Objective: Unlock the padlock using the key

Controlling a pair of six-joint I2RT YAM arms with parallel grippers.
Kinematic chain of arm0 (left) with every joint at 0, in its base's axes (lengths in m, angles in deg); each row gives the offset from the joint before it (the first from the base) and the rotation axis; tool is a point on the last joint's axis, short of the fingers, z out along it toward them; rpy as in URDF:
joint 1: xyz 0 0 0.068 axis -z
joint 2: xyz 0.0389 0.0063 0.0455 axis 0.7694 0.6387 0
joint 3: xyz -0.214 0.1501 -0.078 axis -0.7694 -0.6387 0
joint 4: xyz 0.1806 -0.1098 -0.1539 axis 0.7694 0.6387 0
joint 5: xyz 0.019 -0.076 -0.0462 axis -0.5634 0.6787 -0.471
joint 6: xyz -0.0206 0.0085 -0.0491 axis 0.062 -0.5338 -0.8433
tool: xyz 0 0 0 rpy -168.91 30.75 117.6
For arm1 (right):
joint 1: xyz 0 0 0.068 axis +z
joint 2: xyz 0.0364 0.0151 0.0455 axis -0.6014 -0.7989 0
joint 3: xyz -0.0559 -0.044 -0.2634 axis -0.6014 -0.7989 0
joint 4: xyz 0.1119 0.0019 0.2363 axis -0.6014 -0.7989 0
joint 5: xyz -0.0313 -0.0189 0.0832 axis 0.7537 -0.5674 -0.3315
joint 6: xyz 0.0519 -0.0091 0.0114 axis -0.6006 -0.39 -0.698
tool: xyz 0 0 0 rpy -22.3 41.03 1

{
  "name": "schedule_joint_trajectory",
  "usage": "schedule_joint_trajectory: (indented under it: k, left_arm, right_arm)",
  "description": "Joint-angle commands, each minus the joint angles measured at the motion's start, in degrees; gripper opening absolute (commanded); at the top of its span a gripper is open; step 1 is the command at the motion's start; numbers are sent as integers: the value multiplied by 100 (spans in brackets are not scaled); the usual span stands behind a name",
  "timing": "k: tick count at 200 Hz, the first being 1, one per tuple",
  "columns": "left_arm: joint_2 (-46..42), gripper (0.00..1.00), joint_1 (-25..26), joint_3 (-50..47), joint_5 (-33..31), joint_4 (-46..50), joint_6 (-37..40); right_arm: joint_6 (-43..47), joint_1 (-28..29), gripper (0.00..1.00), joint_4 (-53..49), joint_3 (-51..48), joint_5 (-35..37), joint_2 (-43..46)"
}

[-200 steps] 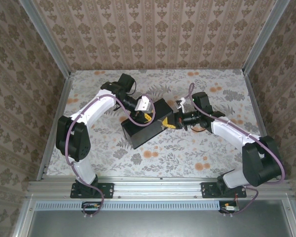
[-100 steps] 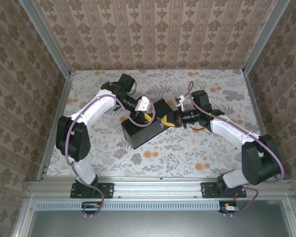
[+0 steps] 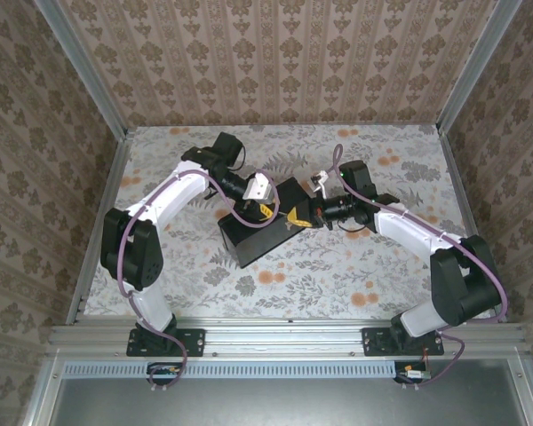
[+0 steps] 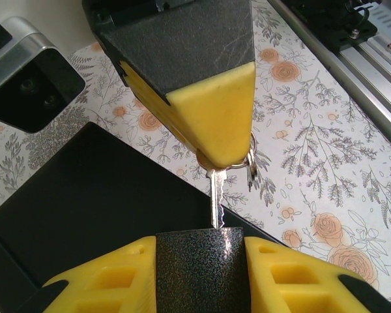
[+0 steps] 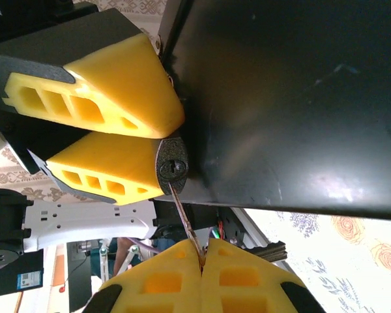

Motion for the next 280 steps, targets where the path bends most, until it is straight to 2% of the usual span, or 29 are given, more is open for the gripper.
schedule_joint_trajectory:
  k: [1, 103, 280]
  left_arm:
    - [-153, 32, -12, 97, 333, 129, 299]
    - [-118, 31, 20, 148, 331, 273, 386]
    - [18, 30, 89, 278, 431, 343, 413]
  right_arm:
    - [161, 28, 1, -137, 158, 22, -16]
    - [-119, 13, 1, 244, 208, 18, -49]
    - [-27, 261, 1, 87, 520, 79, -37]
